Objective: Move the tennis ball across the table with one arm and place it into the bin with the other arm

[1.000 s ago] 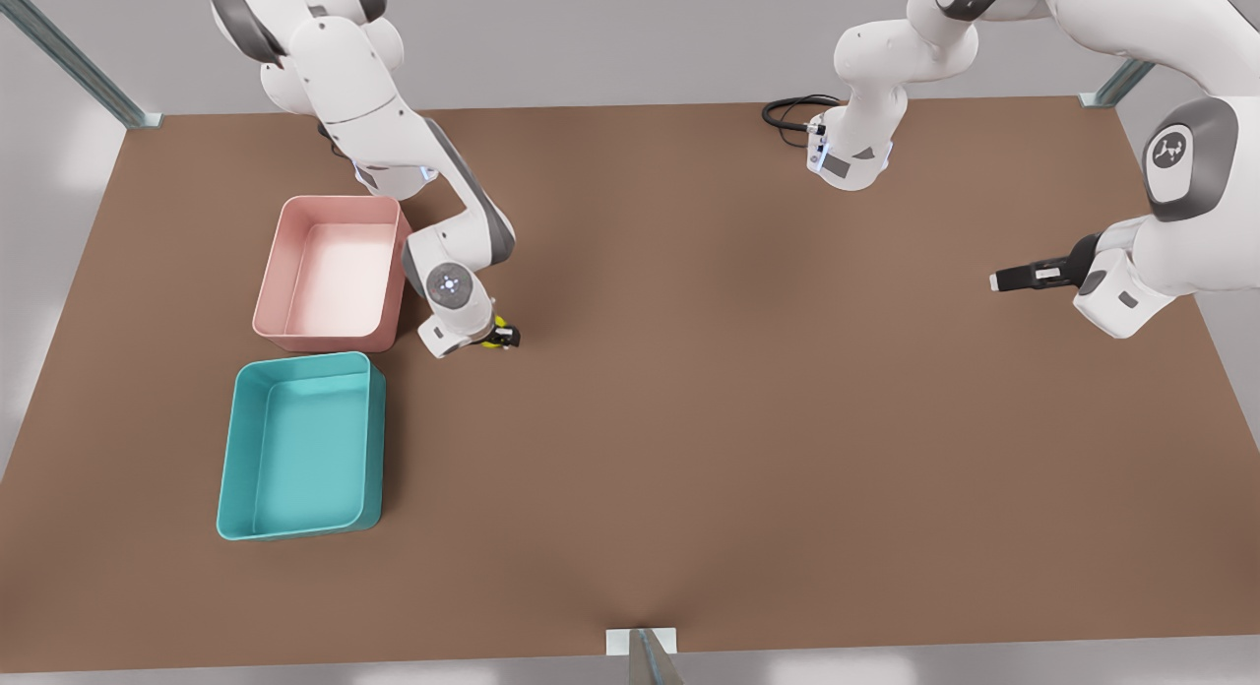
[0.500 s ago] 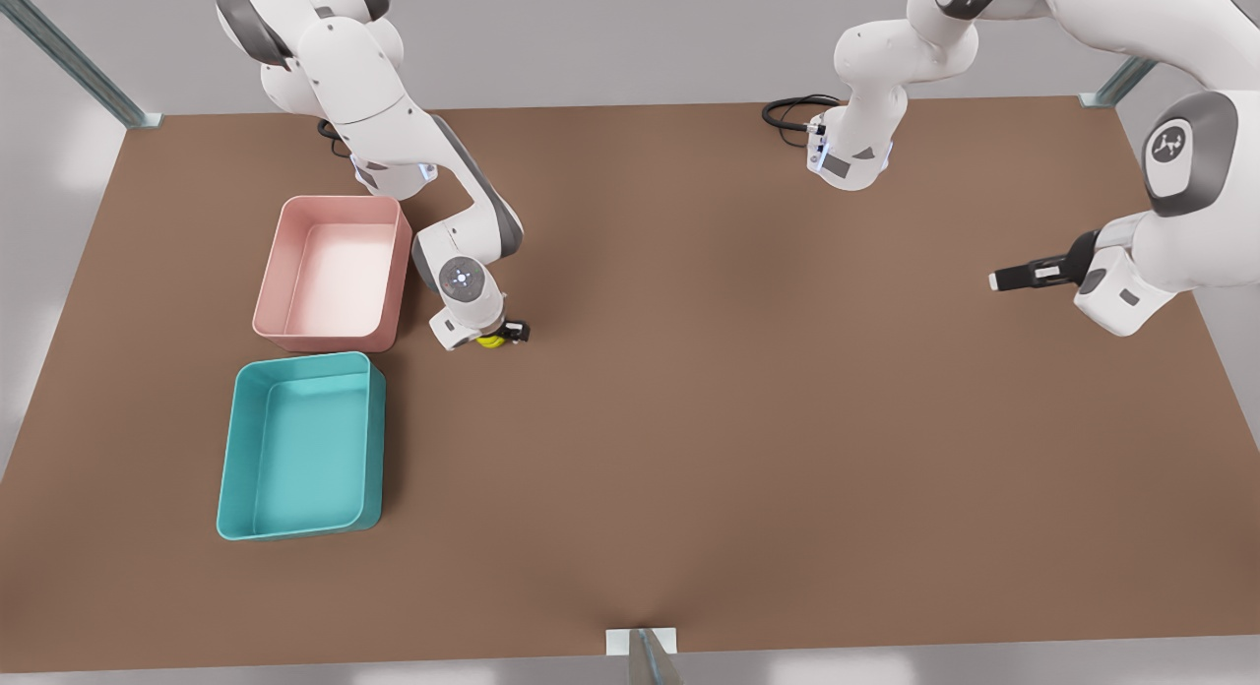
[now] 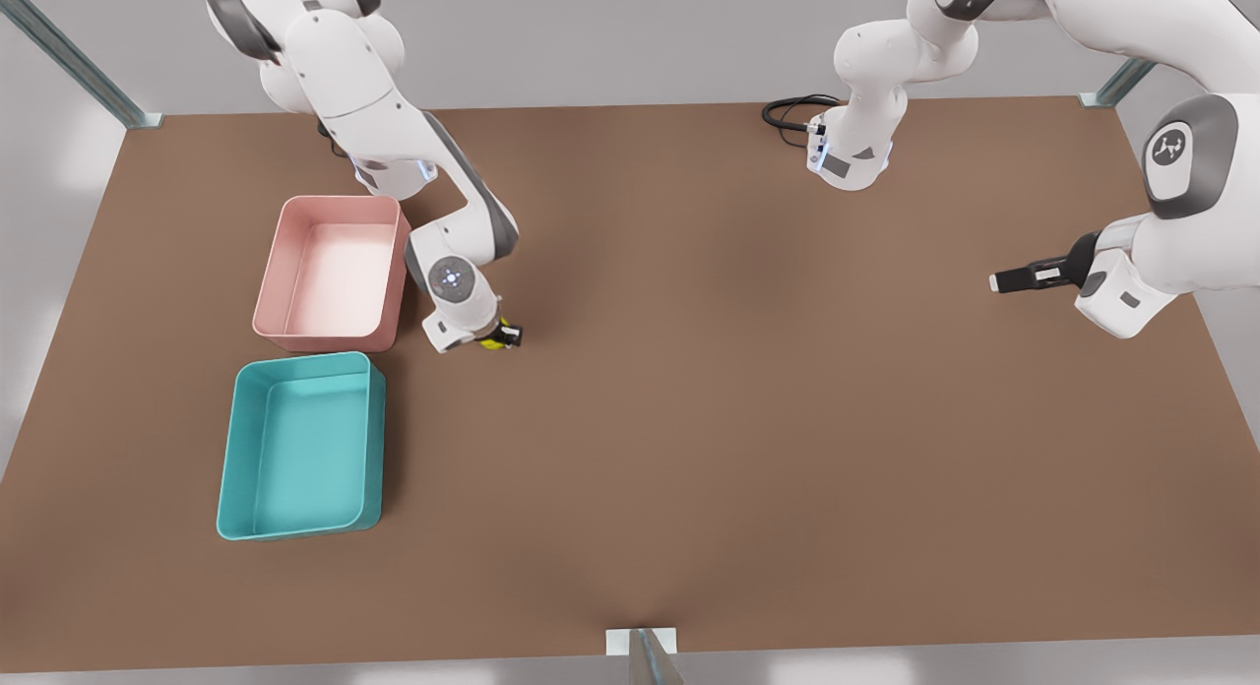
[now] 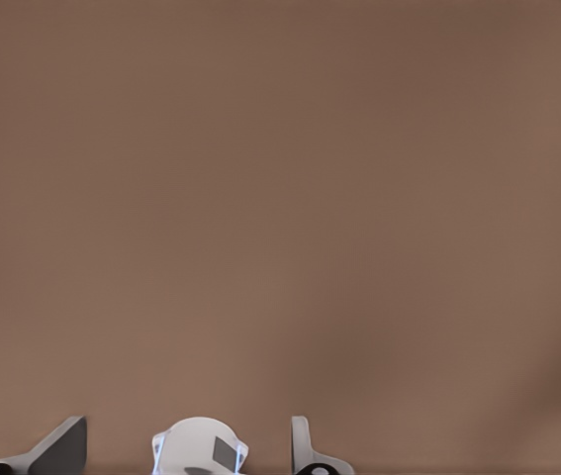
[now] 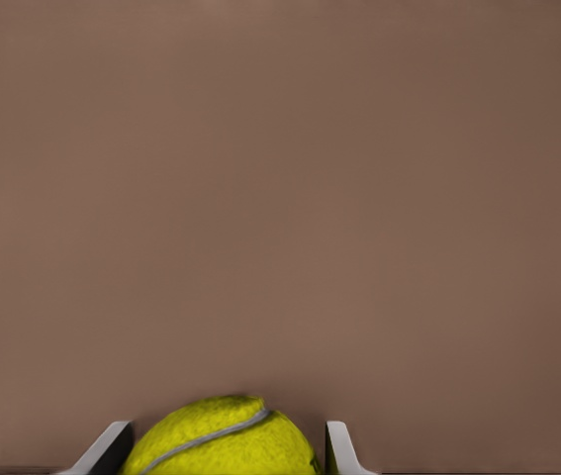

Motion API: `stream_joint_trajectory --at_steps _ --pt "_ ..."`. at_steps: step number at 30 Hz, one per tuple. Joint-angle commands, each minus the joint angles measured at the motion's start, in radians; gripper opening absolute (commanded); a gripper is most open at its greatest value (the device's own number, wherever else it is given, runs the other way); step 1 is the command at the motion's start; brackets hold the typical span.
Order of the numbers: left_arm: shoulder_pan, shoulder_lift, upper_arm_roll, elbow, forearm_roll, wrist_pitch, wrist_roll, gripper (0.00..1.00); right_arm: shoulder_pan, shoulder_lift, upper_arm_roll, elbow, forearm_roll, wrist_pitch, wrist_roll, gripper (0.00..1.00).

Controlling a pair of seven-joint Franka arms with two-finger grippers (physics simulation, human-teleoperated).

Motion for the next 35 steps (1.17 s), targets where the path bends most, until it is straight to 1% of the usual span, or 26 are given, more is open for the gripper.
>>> stream_joint_trajectory --at_steps 1,3,4,5,7,9,10,11,12,14,15,19,21,22,23,24,25,27,29,30,31,35 --pt "0.0 -0.001 0.001 0.0 0.001 -0.001 -0.013 1.0 -0.025 -0.049 0.0 0.019 -0.001 -0.1 -0.06 0.75" --pt "0.002 -0.001 0.001 0.0 0.001 -0.001 -0.011 1.0 -0.065 -0.075 -0.003 0.036 0.001 -0.157 -0.129 0.75" --pt "0.003 -0.001 0.001 0.0 -0.001 -0.001 -0.011 1.0 -0.103 -0.094 -0.014 0.056 0.005 -0.204 -0.225 0.75" --pt "0.003 -0.001 0.001 0.0 -0.001 -0.002 -0.011 1.0 -0.142 -0.099 -0.056 0.106 0.004 -0.29 -0.351 0.76" --pt "0.002 -0.001 -0.001 0.0 -0.001 -0.001 -0.01 1.0 -0.146 -0.086 -0.22 0.22 0.002 -0.41 -0.629 0.76" --pt "-0.001 -0.001 -0.001 0.0 0.001 -0.001 -0.011 1.0 -0.146 -0.072 -0.343 0.326 -0.007 -0.506 -0.838 0.77" --pt "0.0 -0.001 -0.001 0.0 0.001 -0.002 -0.011 1.0 -0.146 -0.06 -0.389 0.352 -0.01 -0.511 -0.936 0.77" --pt "0.0 -0.001 -0.001 0.0 -0.001 -0.002 -0.011 1.0 -0.148 -0.016 -0.454 0.401 -0.01 -0.511 -1.071 0.77" --pt "0.0 -0.001 -0.001 0.0 -0.001 -0.001 -0.013 1.0 -0.154 0.016 -0.497 0.431 -0.009 -0.511 -1.152 0.77" --pt "-0.001 -0.001 -0.001 0.0 -0.001 -0.002 -0.014 1.0 -0.202 0.064 -0.498 0.45 -0.009 -0.5 -1.201 0.79" --pt "-0.001 -0.001 -0.001 -0.001 -0.001 -0.002 -0.014 1.0 -0.203 0.075 -0.497 0.451 -0.007 -0.502 -1.2 1.0" --pt "-0.001 -0.001 -0.001 0.0 -0.001 -0.001 -0.013 1.0 -0.194 0.089 -0.471 0.473 -0.001 -0.51 -1.181 1.0" --pt "-0.001 -0.001 -0.001 0.0 -0.001 -0.001 -0.013 1.0 -0.182 0.089 -0.471 0.496 -0.001 -0.517 -1.184 1.0" --pt "-0.001 -0.001 -0.001 0.0 0.001 -0.001 -0.013 1.0 -0.182 0.086 -0.471 0.528 -0.001 -0.569 -1.184 1.0" --pt "-0.001 -0.001 -0.001 0.0 0.001 -0.001 -0.013 1.0 -0.182 0.072 -0.446 0.6 -0.01 -0.736 -1.062 1.0" --pt "-0.001 -0.001 -0.001 0.0 -0.001 -0.002 -0.013 1.0 -0.183 0.043 -0.388 0.692 -0.028 -0.974 -0.837 1.0" --pt "-0.001 -0.003 -0.001 0.0 -0.001 -0.002 -0.013 1.0 -0.183 0.041 -0.328 0.799 -0.094 -1.134 -0.804 1.0" --pt "-0.001 -0.003 -0.001 0.0 0.001 -0.002 -0.013 1.0 -0.188 0.026 -0.301 0.921 -0.156 -1.273 -0.812 1.0" --pt "-0.001 -0.003 -0.001 0.0 0.001 -0.002 -0.013 1.0 -0.264 -0.106 -0.167 0.922 -0.197 -1.344 -0.809 1.0" --pt "-0.001 -0.003 -0.002 -0.001 0.001 -0.002 -0.013 1.0 -0.28 -0.14 -0.162 0.919 -0.194 -1.35 -0.812 1.0" --pt "-0.003 -0.003 -0.002 -0.001 0.001 -0.002 -0.013 1.0 -0.317 -0.178 -0.129 0.919 -0.186 -1.35 -0.807 1.0" --pt "-0.003 -0.003 -0.002 -0.001 0.001 -0.002 -0.013 1.0 -0.323 -0.209 -0.124 0.915 -0.179 -1.349 -0.804 1.0"
